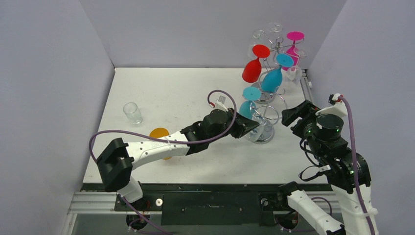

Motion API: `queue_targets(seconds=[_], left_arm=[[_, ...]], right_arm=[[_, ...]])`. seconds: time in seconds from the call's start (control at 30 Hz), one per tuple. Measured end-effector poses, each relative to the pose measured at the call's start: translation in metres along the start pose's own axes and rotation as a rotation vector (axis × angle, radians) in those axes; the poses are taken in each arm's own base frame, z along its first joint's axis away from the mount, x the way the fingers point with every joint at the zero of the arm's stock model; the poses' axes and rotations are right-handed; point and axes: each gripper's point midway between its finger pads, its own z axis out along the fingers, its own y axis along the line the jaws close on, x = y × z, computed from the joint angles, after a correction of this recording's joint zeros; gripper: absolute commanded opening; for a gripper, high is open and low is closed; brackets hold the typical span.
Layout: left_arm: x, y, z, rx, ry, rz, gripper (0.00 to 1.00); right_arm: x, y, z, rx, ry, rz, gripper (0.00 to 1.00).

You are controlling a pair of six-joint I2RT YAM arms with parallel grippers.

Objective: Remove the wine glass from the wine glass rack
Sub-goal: Pick up the wine glass from the wine rack.

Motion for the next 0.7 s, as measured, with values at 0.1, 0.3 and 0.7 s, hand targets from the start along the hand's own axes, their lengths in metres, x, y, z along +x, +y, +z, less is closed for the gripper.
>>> queue_targets(seconds=[0.1,0.3,0.7], left_arm=[[-0.001,-0.001,-0.002,0.003,-0.002,0.0,0.0],[-0.001,0.0,-0.004,0.006,-0.001,-0.001,0.0],[0.0,-0.004,-0.011,0.019,0.014,0.004,0.0]], right_arm=[[0.003,0.002,0.002,-0.007,0.017,-0.012,0.66],[0.011,0.005,0.009,-0.008,0.057,-0.032,0.66],[0.021,0.003,0.015,-0.008,0.086,-0.054,0.66]])
